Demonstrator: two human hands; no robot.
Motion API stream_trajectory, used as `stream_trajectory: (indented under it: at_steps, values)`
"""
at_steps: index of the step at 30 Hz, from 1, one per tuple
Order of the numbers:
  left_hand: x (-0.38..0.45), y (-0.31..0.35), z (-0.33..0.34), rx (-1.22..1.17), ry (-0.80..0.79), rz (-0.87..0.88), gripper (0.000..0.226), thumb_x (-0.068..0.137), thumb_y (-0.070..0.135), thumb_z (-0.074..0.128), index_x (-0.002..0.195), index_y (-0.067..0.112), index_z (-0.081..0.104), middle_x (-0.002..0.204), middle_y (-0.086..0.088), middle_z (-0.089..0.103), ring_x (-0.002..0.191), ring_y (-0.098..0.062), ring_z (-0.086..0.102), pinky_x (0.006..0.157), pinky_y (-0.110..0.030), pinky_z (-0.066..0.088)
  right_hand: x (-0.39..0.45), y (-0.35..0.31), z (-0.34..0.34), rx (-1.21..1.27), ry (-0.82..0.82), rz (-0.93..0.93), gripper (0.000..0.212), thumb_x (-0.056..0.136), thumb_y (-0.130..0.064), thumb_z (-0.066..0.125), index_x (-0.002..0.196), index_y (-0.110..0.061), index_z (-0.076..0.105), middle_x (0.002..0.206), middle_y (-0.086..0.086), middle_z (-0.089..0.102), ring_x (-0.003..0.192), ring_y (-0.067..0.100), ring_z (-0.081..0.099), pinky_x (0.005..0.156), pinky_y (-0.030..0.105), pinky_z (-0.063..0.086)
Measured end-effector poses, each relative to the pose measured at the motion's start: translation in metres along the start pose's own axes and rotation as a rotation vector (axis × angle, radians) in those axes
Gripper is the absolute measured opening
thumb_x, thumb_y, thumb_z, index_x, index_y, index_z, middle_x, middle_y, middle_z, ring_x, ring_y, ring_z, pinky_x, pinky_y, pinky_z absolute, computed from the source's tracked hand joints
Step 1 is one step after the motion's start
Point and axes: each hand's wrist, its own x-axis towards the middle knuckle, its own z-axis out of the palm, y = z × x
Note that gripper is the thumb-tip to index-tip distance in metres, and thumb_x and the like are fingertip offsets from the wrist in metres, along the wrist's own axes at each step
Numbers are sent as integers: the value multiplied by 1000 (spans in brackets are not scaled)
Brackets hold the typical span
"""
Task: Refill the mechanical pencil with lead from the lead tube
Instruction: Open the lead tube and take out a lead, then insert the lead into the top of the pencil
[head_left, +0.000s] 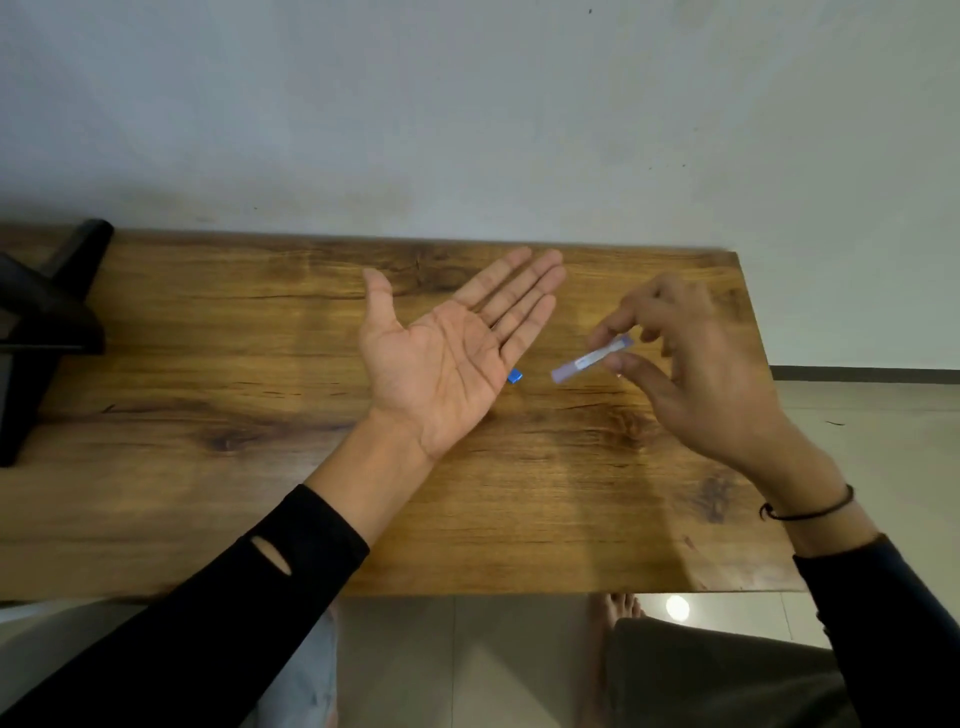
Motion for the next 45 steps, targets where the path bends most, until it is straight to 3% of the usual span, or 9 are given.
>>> stream_trajectory:
  at_steps: [5,12,16,18,21,25,34,38,45]
  values:
    - [-1,5,-1,5,12,33,131,90,96,13,162,-10,36,167,-32,45,161,-40,41,132,-44,36,-2,-7,32,-43,-152,26,19,93,-10,80,106,-23,78,107,-2,54,104,25,44,93,42,39]
    - [-3,4,0,2,8,15,131,89,97,16,163,-10,35,167,-32,45,161,-40,41,132,-44,36,-4,-3,50,-165,-203,-4,19,94,-19,79,104,-33,72,102,-13,47,99,17,36,78,37,22]
    - [-3,2,0,1,11,-10,131,89,98,17,164,-9,34,168,-32,43,162,-39,39,132,-44,36,-3,-2,42,-149,-221,-7,23,94,-17,78,109,-33,70,106,-11,54,101,21,43,81,42,32]
    - [-2,1,0,7,15,-21,132,89,98,16,164,-9,34,168,-33,43,162,-39,39,132,-44,35,1,2,28,-65,-139,-59,19,94,-14,78,109,-25,72,104,-5,65,99,18,53,87,46,43]
    - [-2,-3,0,29,24,-36,132,89,98,16,163,-9,35,168,-32,43,162,-39,39,132,-44,35,5,0,6,47,147,-100,12,92,-7,75,103,-12,75,91,-11,66,87,-4,52,80,24,41]
    - [-3,-11,3,73,39,-58,131,89,98,17,162,-9,38,165,-32,47,160,-39,43,131,-44,36,7,-19,-1,60,281,-129,10,94,-9,74,103,-9,75,97,3,66,92,18,52,81,28,40]
    - [-10,-21,15,155,109,-70,126,90,97,20,156,-6,50,136,-22,71,114,-27,76,90,-32,65,8,-52,16,-199,85,-272,17,92,-12,72,106,-21,76,122,5,60,111,31,46,85,50,38]
    - [-13,-29,17,182,142,-90,116,92,95,24,141,-1,65,130,-19,74,119,-28,73,110,-40,57,10,-56,14,-247,0,-242,17,86,-16,71,101,-24,74,125,2,57,112,30,44,86,51,37]
    - [-15,-32,21,203,202,-138,109,93,94,22,127,2,70,116,-14,64,103,-24,62,97,-37,54,8,-62,13,-357,-92,-262,10,88,-22,69,96,-22,74,123,6,56,116,36,49,88,52,35]
